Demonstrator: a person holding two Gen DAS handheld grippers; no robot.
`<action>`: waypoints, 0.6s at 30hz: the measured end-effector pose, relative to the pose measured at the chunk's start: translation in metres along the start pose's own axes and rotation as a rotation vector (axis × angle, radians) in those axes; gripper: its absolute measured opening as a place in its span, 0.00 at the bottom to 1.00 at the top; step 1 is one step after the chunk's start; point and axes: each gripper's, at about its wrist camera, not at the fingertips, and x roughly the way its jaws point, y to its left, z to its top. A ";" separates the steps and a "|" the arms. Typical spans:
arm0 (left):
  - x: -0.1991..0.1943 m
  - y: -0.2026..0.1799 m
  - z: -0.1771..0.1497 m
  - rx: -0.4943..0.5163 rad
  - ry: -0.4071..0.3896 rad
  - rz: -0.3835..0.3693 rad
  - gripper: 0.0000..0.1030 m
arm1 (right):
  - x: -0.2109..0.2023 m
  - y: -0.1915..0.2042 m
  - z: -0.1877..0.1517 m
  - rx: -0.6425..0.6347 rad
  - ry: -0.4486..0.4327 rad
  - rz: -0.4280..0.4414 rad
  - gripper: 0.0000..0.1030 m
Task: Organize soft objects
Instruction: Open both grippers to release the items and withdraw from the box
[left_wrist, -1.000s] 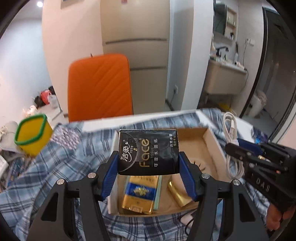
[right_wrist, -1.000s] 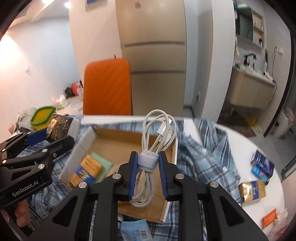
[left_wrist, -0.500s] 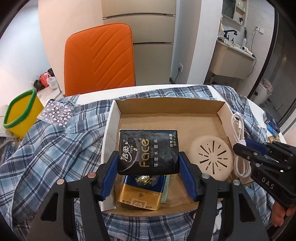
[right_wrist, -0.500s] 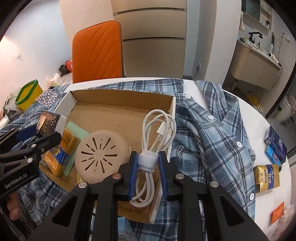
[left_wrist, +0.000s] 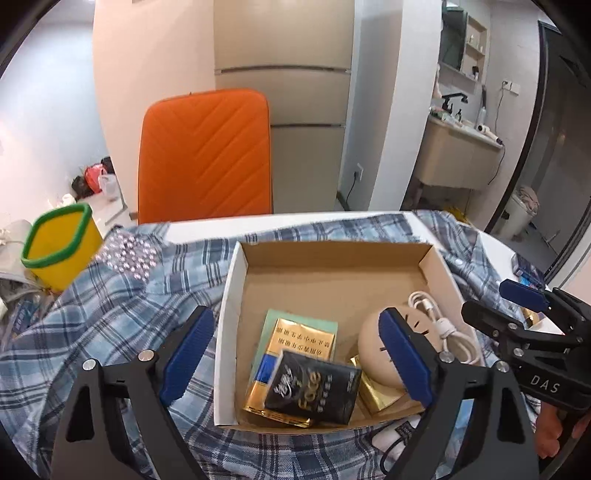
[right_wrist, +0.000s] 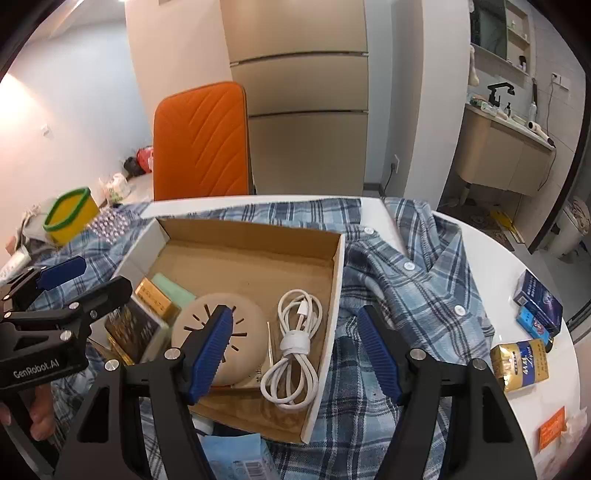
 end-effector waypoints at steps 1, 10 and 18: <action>-0.004 0.000 0.001 0.003 -0.006 -0.011 0.87 | -0.005 0.001 0.001 -0.002 -0.010 -0.001 0.70; -0.051 -0.004 0.008 0.015 -0.136 0.003 0.93 | -0.058 0.009 0.004 -0.018 -0.126 -0.007 0.70; -0.092 -0.011 0.005 0.035 -0.249 -0.023 0.96 | -0.104 0.020 -0.008 -0.048 -0.201 0.005 0.70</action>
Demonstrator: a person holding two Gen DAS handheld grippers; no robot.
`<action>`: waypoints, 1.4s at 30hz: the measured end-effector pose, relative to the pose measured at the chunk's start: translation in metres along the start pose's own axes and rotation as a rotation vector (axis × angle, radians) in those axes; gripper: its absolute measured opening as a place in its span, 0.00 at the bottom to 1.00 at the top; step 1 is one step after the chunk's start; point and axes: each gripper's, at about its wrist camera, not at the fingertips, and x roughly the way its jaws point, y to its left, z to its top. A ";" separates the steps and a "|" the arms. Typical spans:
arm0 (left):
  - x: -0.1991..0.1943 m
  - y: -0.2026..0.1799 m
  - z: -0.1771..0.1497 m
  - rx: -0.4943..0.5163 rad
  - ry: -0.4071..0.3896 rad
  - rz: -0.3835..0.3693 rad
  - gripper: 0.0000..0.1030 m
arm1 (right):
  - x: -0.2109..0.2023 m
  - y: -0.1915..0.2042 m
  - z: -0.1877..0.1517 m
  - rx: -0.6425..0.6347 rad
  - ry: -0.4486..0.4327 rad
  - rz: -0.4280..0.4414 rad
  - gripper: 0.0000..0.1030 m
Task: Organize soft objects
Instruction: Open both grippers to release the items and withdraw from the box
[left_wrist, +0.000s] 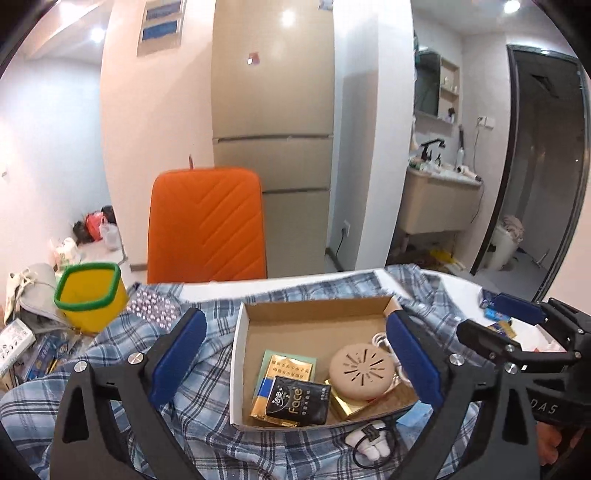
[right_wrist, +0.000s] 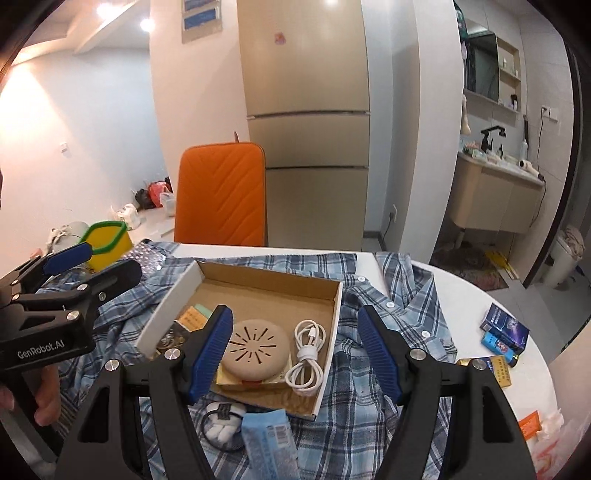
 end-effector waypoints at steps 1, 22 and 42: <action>-0.007 0.000 0.000 0.000 -0.029 -0.010 0.98 | -0.006 0.001 -0.001 -0.002 -0.014 -0.002 0.70; -0.044 -0.002 -0.055 -0.011 -0.157 -0.028 0.99 | -0.058 0.001 -0.054 -0.032 -0.210 -0.042 0.85; -0.036 -0.003 -0.102 0.004 -0.169 -0.003 0.99 | -0.035 0.001 -0.100 -0.056 -0.216 -0.090 1.00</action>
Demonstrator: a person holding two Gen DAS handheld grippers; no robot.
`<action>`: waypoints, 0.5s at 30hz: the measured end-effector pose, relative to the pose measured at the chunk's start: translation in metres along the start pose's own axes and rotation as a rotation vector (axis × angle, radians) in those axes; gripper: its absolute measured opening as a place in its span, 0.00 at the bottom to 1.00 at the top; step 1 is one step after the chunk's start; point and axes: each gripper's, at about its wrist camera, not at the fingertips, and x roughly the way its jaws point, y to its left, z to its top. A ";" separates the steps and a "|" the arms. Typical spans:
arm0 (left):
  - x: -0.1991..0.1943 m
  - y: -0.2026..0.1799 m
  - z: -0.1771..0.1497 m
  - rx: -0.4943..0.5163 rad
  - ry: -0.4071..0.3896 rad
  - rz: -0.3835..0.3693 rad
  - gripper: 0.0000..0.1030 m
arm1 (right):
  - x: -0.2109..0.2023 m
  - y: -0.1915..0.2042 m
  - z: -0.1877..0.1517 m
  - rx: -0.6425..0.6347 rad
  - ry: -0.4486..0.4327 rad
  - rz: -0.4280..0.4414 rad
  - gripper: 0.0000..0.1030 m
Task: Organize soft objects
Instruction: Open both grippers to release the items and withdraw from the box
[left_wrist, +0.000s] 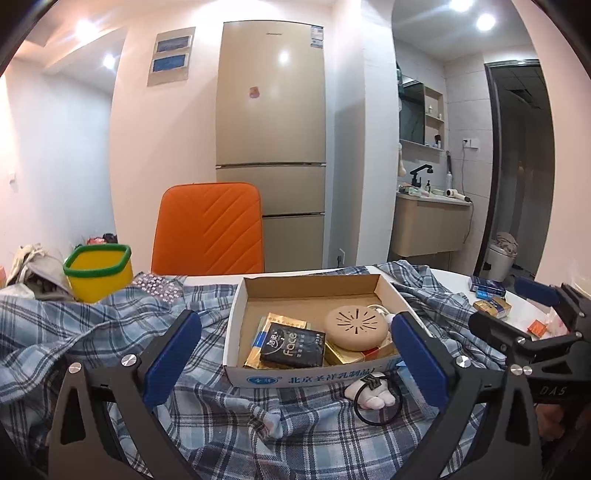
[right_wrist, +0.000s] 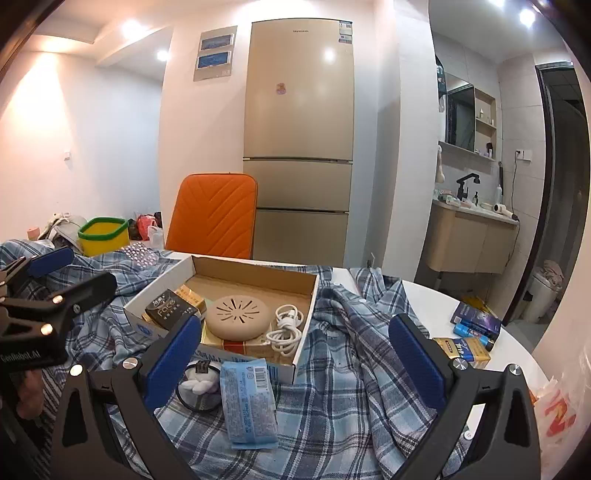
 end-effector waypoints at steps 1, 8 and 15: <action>0.000 0.001 0.000 -0.003 0.000 -0.002 0.99 | 0.002 0.000 0.000 0.001 0.008 0.003 1.00; -0.004 -0.002 -0.001 0.008 -0.015 0.006 0.99 | 0.007 -0.002 -0.003 0.008 0.030 0.008 1.00; -0.012 -0.009 -0.004 0.046 -0.046 0.121 0.99 | -0.006 0.001 -0.003 -0.004 -0.023 -0.093 1.00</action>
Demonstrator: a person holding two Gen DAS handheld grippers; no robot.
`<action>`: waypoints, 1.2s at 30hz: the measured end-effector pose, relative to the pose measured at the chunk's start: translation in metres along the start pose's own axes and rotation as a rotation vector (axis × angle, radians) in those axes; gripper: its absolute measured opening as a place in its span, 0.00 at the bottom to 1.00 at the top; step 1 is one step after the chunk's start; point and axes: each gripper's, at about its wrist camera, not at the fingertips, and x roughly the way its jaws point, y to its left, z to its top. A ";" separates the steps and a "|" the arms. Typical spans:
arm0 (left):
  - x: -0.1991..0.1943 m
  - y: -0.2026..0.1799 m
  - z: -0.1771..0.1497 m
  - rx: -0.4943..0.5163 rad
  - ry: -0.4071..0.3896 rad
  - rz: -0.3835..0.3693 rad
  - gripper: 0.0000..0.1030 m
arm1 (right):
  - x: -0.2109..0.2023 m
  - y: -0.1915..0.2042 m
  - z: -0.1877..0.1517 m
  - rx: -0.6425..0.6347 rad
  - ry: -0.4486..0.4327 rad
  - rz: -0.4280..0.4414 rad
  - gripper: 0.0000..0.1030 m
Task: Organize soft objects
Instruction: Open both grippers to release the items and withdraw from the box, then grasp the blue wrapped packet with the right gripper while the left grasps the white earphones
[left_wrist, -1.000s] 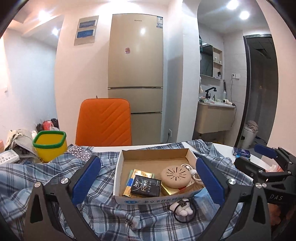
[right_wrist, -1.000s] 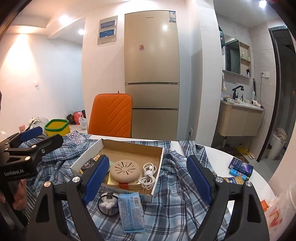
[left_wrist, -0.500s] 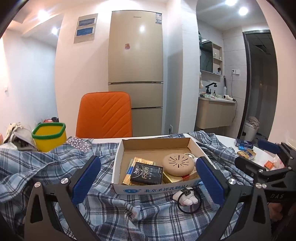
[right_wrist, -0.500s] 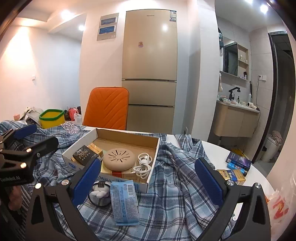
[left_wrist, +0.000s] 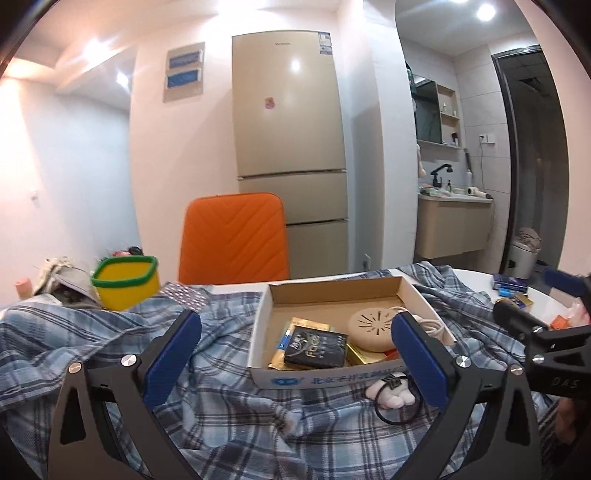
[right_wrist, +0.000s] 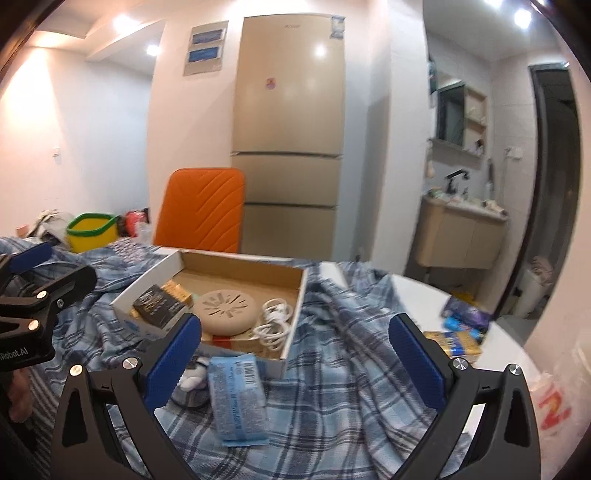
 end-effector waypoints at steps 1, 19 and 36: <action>-0.002 -0.001 0.000 0.003 -0.008 0.002 0.99 | -0.003 0.000 0.000 -0.002 -0.013 -0.015 1.00; 0.002 0.003 0.000 -0.021 0.049 -0.052 0.99 | -0.010 0.010 -0.006 -0.042 0.025 0.067 1.00; 0.035 0.000 -0.004 0.036 0.249 -0.224 0.86 | 0.051 0.019 -0.018 -0.077 0.365 0.304 0.68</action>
